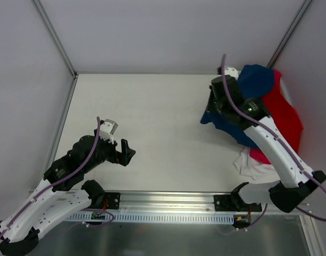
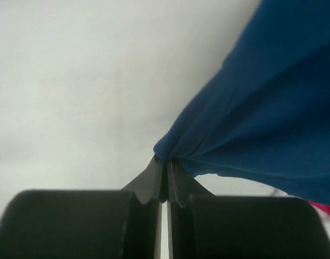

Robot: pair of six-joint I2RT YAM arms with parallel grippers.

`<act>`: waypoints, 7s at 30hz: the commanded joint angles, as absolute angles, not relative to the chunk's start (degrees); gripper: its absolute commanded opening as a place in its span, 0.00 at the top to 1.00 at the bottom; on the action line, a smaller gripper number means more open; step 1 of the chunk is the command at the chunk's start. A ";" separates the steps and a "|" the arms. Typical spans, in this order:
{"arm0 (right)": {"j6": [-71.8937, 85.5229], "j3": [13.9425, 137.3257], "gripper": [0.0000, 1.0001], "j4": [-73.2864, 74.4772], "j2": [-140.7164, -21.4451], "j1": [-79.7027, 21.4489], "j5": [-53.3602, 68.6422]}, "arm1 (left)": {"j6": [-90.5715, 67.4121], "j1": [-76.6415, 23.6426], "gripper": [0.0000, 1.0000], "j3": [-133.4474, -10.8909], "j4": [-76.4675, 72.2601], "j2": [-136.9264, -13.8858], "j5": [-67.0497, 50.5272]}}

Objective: Fold and stack the t-shirts
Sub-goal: Grab crumpled tshirt from bin with the right arm, then move the tshirt to the center of the board, then flatten out the tshirt

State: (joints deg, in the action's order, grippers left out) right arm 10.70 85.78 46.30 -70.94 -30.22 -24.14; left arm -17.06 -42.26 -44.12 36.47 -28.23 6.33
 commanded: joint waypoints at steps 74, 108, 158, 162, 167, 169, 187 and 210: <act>31.19 125.17 0.99 94.83 -58.65 -98.61 -57.12 | -38.50 -47.10 0.01 -22.51 -32.52 -64.18 -12.73; 37.97 109.44 0.99 94.75 -51.34 -98.53 -59.41 | -29.10 -81.56 0.12 -51.32 -27.60 -101.07 25.83; 38.23 99.32 0.99 88.59 -48.43 -98.53 -65.30 | -18.64 -82.35 1.00 -65.38 29.34 -60.05 47.36; 38.23 98.44 1.00 88.16 -48.96 -98.53 -67.05 | -13.81 -82.35 1.00 -74.32 37.86 -54.50 52.20; 34.65 94.23 1.00 82.29 -47.81 -98.53 -67.24 | -11.43 -82.35 1.00 -84.09 47.36 -53.26 56.51; 29.65 92.73 0.99 74.15 -47.02 -98.53 -65.05 | -10.99 -82.35 1.00 -89.63 51.32 -53.52 56.60; 0.44 96.86 1.00 34.81 -39.91 -98.61 -19.16 | -0.70 -81.65 1.00 -113.64 47.38 -41.85 -8.08; -0.76 59.72 0.99 24.35 -33.84 -88.08 -78.23 | -9.65 -75.35 1.00 -59.52 29.18 -43.23 58.28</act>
State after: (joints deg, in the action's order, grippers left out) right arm -8.58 65.47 27.31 -33.80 -91.48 -70.76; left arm -4.16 -78.78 -62.28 37.01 -41.85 48.16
